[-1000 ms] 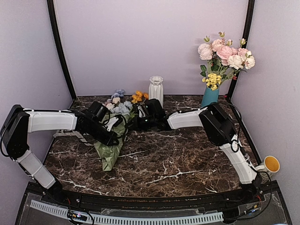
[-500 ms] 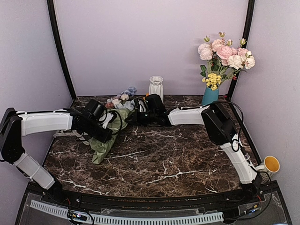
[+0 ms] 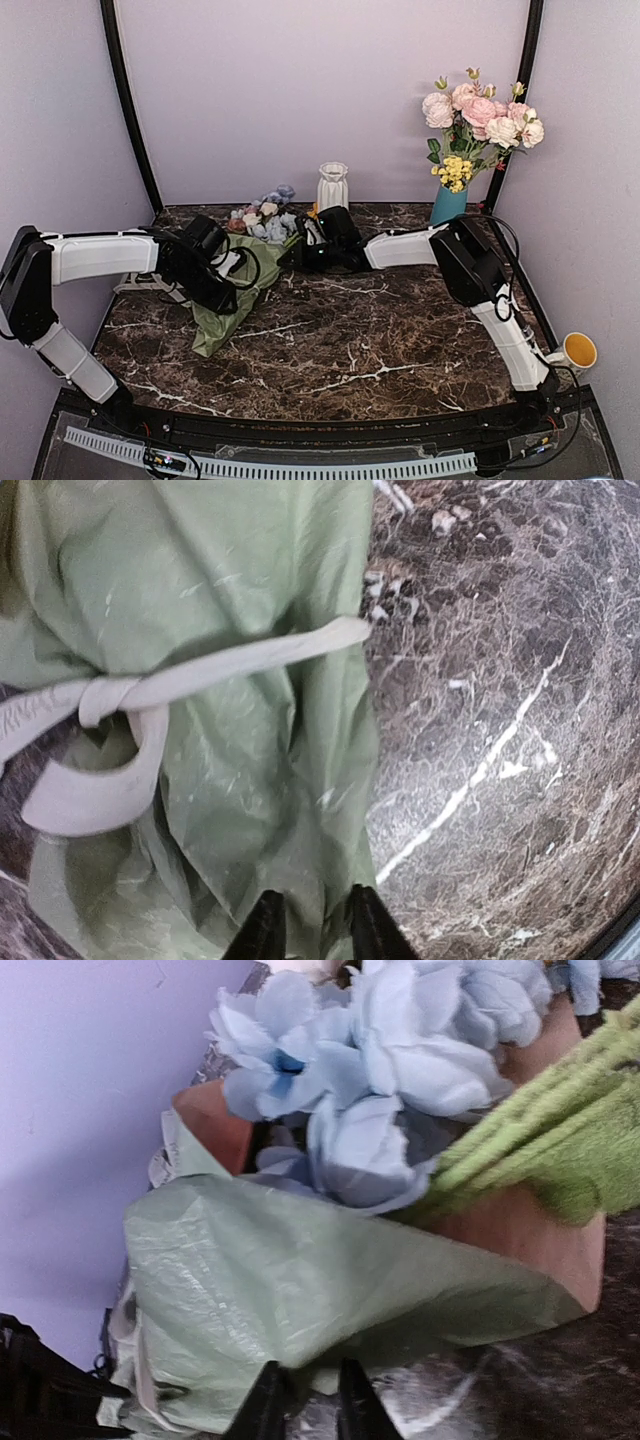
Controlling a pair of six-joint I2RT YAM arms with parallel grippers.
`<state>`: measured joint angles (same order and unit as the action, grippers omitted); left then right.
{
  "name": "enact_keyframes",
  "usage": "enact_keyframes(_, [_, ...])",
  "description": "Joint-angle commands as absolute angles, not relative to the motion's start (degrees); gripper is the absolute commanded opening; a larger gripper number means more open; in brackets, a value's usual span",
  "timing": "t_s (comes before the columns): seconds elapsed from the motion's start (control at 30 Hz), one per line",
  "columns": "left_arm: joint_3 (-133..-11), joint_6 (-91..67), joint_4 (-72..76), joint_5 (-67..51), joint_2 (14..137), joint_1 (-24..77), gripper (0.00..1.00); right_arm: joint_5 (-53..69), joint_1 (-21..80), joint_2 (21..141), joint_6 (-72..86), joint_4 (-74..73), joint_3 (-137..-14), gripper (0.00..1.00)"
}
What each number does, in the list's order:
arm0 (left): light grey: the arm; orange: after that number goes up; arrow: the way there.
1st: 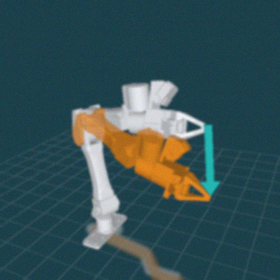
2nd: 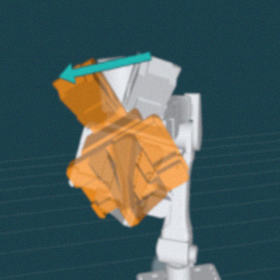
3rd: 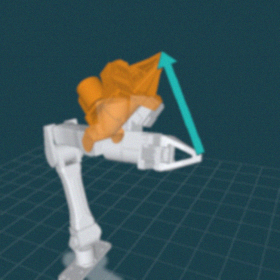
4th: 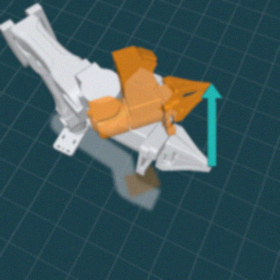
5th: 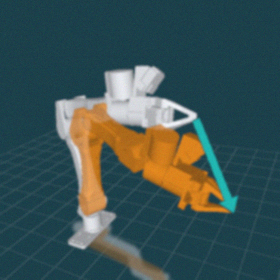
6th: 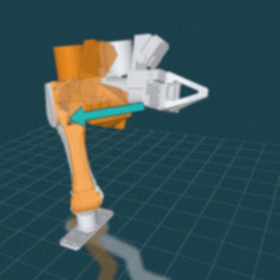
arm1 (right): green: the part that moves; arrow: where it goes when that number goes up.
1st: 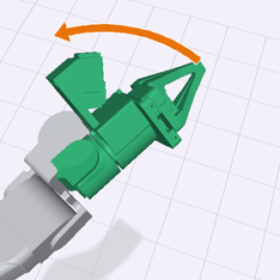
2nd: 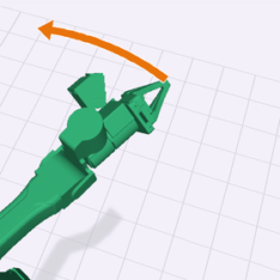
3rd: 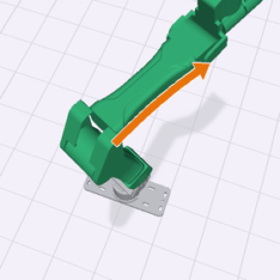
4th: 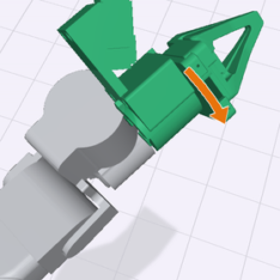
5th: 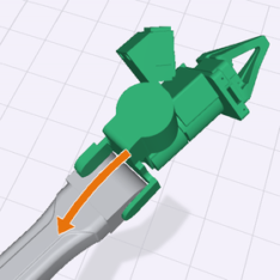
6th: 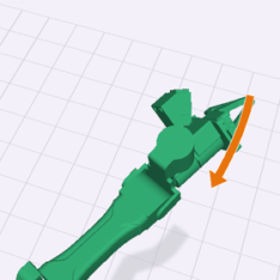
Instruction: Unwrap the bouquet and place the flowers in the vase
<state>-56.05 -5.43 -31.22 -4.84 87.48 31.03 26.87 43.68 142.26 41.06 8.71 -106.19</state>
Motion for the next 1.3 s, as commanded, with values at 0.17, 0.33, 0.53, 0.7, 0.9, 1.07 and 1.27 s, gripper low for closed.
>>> enact_keyframes(0.17, [-60.95, -7.78, -42.35, -12.15, 85.1, 30.49, 0.63, 25.66, 42.36, 135.79, 33.46, 8.29, -102.02, 0.45])
enact_keyframes(0.33, [-63.45, -12.32, -44.0, -13.42, 83.41, 28.22, 0.75, 25.05, 43.0, 130.51, 26.62, 7.6, -96.54, 0.55])
enact_keyframes(0.53, [-64.24, -16.39, -45.08, -14.41, 83.49, 22.17, 0.77, 22.51, 45.91, 126.24, 14.74, 2.76, -94.93, 0.59])
enact_keyframes(0.7, [-64.4, -18.28, -43.93, -18.66, 85.54, 18.2, 0.73, 20.34, 49.82, 128.99, 4.02, -3.92, -100.62, 0.57])
enact_keyframes(0.9, [-63.79, -18.42, -42.33, -19.08, 88.19, 15.5, 0.72, 17.54, 53.54, 133.65, -4.54, -8.77, -108.39, 0.54])
enact_keyframes(1.07, [-63.2, -16.97, -40.01, -20.79, 90.19, 14.39, 0.72, 14.49, 56.15, 137.82, -7.83, -10.2, -114.06, 0.52])
enact_keyframes(1.27, [-60.24, -15.48, -38.08, -21.47, 92.19, 14.17, 0.65, 9.48, 56.53, 139.92, -9.75, -8.81, -116.06, 0.48])
